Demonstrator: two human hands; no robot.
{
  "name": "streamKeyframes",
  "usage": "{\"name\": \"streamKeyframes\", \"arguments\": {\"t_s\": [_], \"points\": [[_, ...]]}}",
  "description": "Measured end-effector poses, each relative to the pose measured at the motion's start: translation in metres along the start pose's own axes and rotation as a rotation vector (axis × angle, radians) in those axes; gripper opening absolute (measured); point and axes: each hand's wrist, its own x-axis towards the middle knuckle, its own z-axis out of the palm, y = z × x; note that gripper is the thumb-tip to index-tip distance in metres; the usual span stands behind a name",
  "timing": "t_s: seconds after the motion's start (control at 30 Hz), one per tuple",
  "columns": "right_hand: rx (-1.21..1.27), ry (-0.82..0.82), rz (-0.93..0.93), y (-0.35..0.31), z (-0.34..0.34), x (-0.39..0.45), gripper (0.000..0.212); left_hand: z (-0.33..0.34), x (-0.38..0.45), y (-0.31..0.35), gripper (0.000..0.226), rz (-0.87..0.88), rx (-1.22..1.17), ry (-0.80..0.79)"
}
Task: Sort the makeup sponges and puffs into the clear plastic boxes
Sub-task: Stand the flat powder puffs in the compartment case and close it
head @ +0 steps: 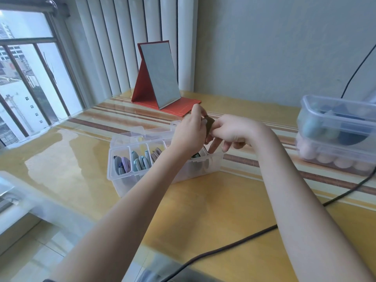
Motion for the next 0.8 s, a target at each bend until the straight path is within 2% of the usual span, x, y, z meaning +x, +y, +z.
{"name": "streamKeyframes", "arguments": {"t_s": [0.2, 0.33, 0.43, 0.5, 0.6, 0.67, 0.73, 0.8], "points": [[0.130, 0.266, 0.032, 0.006, 0.001, 0.009, 0.024, 0.000, -0.002, 0.001, 0.012, -0.040, -0.034, -0.067], [0.051, 0.282, -0.008, 0.005, 0.011, 0.009, 0.017, -0.001, -0.002, 0.002, 0.013, -0.043, -0.051, -0.083], [0.088, 0.369, -0.053, 0.003, 0.009, 0.008, 0.013, 0.000, -0.003, 0.002, 0.006, -0.007, -0.083, -0.072], [0.108, 0.440, -0.064, 0.003, 0.004, 0.005, 0.011, 0.002, -0.003, 0.003, 0.016, -0.006, -0.092, -0.058], [0.005, 0.355, -0.029, 0.000, -0.001, -0.002, 0.006, 0.004, -0.002, 0.004, 0.033, -0.023, -0.077, -0.020], [-0.091, 0.280, -0.003, -0.002, 0.002, -0.001, 0.007, 0.005, -0.001, 0.003, 0.035, -0.021, -0.026, -0.009], [-0.156, 0.270, 0.011, -0.003, 0.007, 0.001, 0.017, 0.006, -0.002, 0.003, 0.035, -0.010, 0.010, 0.004], [-0.232, 0.274, 0.022, -0.004, 0.013, 0.002, 0.016, 0.006, -0.002, 0.004, 0.035, 0.017, 0.053, 0.024]]}}
